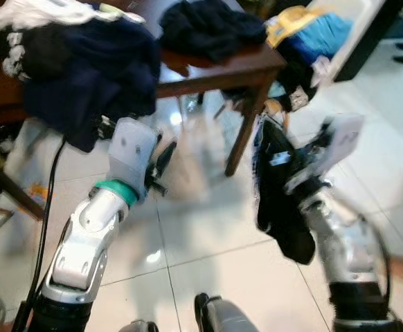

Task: Hang hanger

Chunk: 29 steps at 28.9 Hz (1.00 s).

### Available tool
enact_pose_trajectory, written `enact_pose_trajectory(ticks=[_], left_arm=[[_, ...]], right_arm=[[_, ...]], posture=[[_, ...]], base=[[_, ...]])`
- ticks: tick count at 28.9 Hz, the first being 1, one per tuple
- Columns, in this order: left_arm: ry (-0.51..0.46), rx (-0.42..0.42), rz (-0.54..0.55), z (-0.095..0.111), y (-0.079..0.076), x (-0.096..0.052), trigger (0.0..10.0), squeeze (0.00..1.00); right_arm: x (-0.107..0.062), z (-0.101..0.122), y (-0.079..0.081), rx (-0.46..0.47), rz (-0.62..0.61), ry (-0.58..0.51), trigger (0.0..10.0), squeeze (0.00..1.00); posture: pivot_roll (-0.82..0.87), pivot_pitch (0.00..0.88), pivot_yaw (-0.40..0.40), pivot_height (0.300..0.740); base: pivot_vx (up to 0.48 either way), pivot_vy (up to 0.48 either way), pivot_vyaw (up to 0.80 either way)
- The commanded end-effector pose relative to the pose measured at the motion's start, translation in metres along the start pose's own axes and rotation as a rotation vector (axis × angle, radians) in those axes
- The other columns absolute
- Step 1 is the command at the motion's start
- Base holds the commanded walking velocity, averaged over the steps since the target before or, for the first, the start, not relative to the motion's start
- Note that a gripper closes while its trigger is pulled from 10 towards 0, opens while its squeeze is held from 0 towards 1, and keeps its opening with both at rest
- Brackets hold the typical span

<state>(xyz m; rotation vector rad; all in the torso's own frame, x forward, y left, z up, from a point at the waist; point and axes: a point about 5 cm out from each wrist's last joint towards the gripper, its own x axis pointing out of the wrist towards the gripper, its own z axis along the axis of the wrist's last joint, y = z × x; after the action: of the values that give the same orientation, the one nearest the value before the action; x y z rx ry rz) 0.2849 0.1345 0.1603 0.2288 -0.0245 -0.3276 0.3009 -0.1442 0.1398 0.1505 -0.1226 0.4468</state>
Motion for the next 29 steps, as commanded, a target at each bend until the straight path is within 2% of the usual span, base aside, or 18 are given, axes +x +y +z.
enact_pose_trajectory(ticks=[1,2,3,4,5,7,8,10,12,16,18,20,21,25,26,29], left_arm=[[0.05,0.017,0.012,-0.014,0.0,-0.003,10.0,0.0],[0.05,0.017,0.012,-0.014,0.0,-0.003,10.0,0.0],[0.158,0.008,0.056,-0.046,0.0,-0.01,10.0,0.0],[0.158,0.008,0.056,-0.046,0.0,-0.01,10.0,0.0],[0.256,-0.019,0.083,-0.073,0.0,-0.019,10.0,0.0],[0.256,-0.019,0.083,-0.073,0.0,-0.019,10.0,0.0],[0.334,-0.013,0.09,-0.096,-0.002,-0.03,10.0,0.0],[0.334,-0.013,0.09,-0.096,-0.002,-0.03,10.0,0.0],[0.42,0.017,0.081,-0.121,-0.008,-0.043,10.0,0.0],[0.446,0.044,0.066,-0.13,-0.011,-0.047,10.0,0.0],[0.453,0.05,0.059,-0.137,-0.013,-0.047,10.0,0.0],[0.453,0.05,0.059,-0.137,-0.013,-0.047,10.0,0.0],[0.452,0.048,0.059,-0.139,-0.014,-0.047,10.0,0.0],[0.408,0.024,0.089,-0.134,-0.011,-0.043,10.0,0.0],[0.356,0.029,0.092,-0.125,-0.009,-0.036,10.0,0.0],[0.317,0.051,0.084,-0.118,-0.007,-0.03,10.0,0.0]], right_arm=[[-0.002,-0.011,0.006,-0.019,0.028,0.035,10.0,0.0],[-0.002,-0.011,0.006,-0.019,0.028,0.035,10.0,0.0],[-0.014,-0.049,0.007,-0.017,-0.015,0.16,10.0,0.0],[-0.014,-0.049,0.007,-0.017,-0.015,0.16,10.0,0.0],[-0.028,-0.077,0.002,-0.008,-0.104,0.255,10.0,0.0],[-0.028,-0.077,0.002,-0.008,-0.104,0.255,10.0,0.0],[-0.039,-0.092,-0.009,0.054,-0.248,0.292,10.0,0.0],[-0.039,-0.092,-0.009,0.054,-0.248,0.292,10.0,0.0],[-0.049,-0.099,-0.022,0.147,-0.423,0.278,10.0,0.0],[-0.05,-0.097,-0.025,0.166,-0.46,0.245,10.0,0.0],[-0.059,-0.104,-0.028,0.133,-0.488,0.274,10.0,0.0],[-0.059,-0.104,-0.028,0.133,-0.488,0.274,10.0,0.0],[-0.065,-0.107,-0.029,0.126,-0.509,0.286,10.0,0.0],[-0.073,-0.113,-0.031,0.108,-0.545,0.292,10.0,0.0],[-0.075,-0.112,-0.032,0.099,-0.563,0.277,10.0,0.0],[-0.075,-0.112,-0.033,0.095,-0.579,0.26,10.0,0.0]], posture=[[0.04,0.053,0.022,0.74],[0.04,0.053,0.022,0.74],[0.04,0.051,0.015,0.74],[0.04,0.051,0.015,0.74],[0.04,0.053,0.008,0.74],[0.04,0.053,0.008,0.74],[0.04,0.051,0.009,0.74],[0.04,0.051,0.009,0.74],[0.02,0.044,0.016,0.74],[0.02,0.036,0.02,0.74],[0.01,0.03,0.021,0.74],[0.01,0.03,0.021,0.74],[0.01,0.027,0.022,0.74],[0.01,0.025,0.026,0.74],[0.0,0.02,0.035,0.74],[0.0,0.018,0.037,0.74]], base=[[0.0,0.0,-0.78],[0.0,0.0,-0.78],[0.0,0.0,-0.78],[0.0,0.0,-0.78],[0.0,0.0,-0.78],[0.0,0.0,-0.78],[0.0,0.0,-0.75],[0.0,0.0,-0.75],[0.0,0.0,-0.75],[0.0,0.0,-0.75],[0.0,0.0,-0.75],[0.0,0.0,-0.75],[0.0,0.0,-0.75],[0.0,0.0,-0.75],[0.0,0.0,-0.74],[0.0,0.0,-0.74]])
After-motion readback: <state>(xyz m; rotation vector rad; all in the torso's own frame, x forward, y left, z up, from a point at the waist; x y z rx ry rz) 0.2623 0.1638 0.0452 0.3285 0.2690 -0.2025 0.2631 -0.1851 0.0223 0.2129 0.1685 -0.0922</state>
